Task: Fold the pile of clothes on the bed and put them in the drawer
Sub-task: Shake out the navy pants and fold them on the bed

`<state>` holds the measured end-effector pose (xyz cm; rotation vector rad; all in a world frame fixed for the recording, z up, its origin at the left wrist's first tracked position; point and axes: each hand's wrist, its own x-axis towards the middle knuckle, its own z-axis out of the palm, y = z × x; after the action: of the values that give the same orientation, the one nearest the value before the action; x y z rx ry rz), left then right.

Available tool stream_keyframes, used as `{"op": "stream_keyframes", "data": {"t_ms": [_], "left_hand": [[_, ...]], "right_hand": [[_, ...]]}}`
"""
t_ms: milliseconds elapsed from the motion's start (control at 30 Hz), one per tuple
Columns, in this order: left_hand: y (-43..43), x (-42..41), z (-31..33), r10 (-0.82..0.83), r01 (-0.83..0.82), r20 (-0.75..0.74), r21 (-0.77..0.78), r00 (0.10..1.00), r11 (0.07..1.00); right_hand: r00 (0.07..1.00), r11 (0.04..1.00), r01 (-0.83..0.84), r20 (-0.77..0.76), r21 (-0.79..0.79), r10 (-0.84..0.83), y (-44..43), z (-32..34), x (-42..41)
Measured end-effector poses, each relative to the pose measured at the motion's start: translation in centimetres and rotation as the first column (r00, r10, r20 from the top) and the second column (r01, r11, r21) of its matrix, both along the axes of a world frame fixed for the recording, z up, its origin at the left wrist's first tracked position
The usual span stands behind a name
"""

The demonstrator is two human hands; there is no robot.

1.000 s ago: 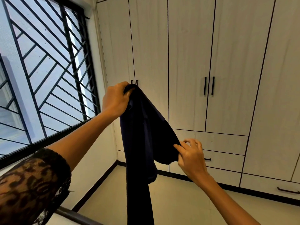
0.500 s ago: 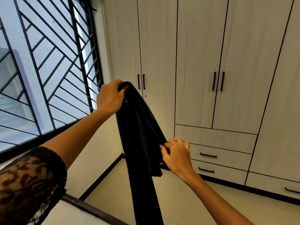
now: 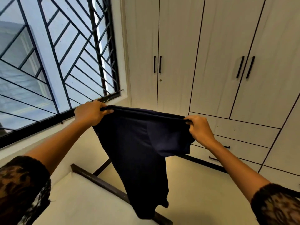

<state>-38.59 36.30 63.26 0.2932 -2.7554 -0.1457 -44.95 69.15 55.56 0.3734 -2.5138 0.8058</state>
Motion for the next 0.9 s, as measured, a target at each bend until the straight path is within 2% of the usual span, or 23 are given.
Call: {"op": "stream_keyframes", "data": {"t_ms": [167,333,400,467,567,633,733,900], "left_hand": [[-4.5,-3.1,-2.1,-0.062,0.032,0.246,0.126,0.967,0.992],[-6.9,-7.1,-5.3,-0.008,0.007,0.326,0.006,0.945,1.0],[-7.1,-8.6,-6.5,-0.026,-0.004,0.34,0.087,0.94,0.996],[-7.2,-10.4,-7.4,-0.07,-0.021,0.312,0.28,0.948,0.96],[-6.8,-12.7,-8.2,-0.109,-0.013,0.182,0.562,0.977,0.827],[-6.3,-14.0,-8.6,-0.113,0.047,0.075,0.593,0.991,0.804],[-5.5,-14.4,-9.5,-0.113,0.122,-0.05,0.549,0.992,0.827],[-5.6,-12.6,-12.0,-0.129,0.171,-0.116,0.515,0.985,0.84]], "right_hand": [[0.992,0.998,0.005,0.124,0.061,-0.013,-4.2,-1.9,-3.7],[0.983,0.991,0.055,0.165,0.12,-0.074,-6.5,-5.3,-8.1],[0.98,0.99,0.069,0.179,0.124,-0.091,-6.7,-6.6,-9.8],[0.979,0.989,0.093,0.169,0.112,-0.112,-6.7,-7.5,-11.6],[0.985,0.986,0.123,0.107,0.115,-0.135,-6.4,-7.9,-14.2],[0.986,0.984,0.149,0.064,0.098,-0.156,-5.8,-7.8,-15.4],[0.987,0.983,0.157,0.03,0.097,-0.161,-5.0,-7.9,-15.9],[0.996,0.989,0.094,-0.014,0.115,-0.093,-4.5,-9.8,-13.6]]}}
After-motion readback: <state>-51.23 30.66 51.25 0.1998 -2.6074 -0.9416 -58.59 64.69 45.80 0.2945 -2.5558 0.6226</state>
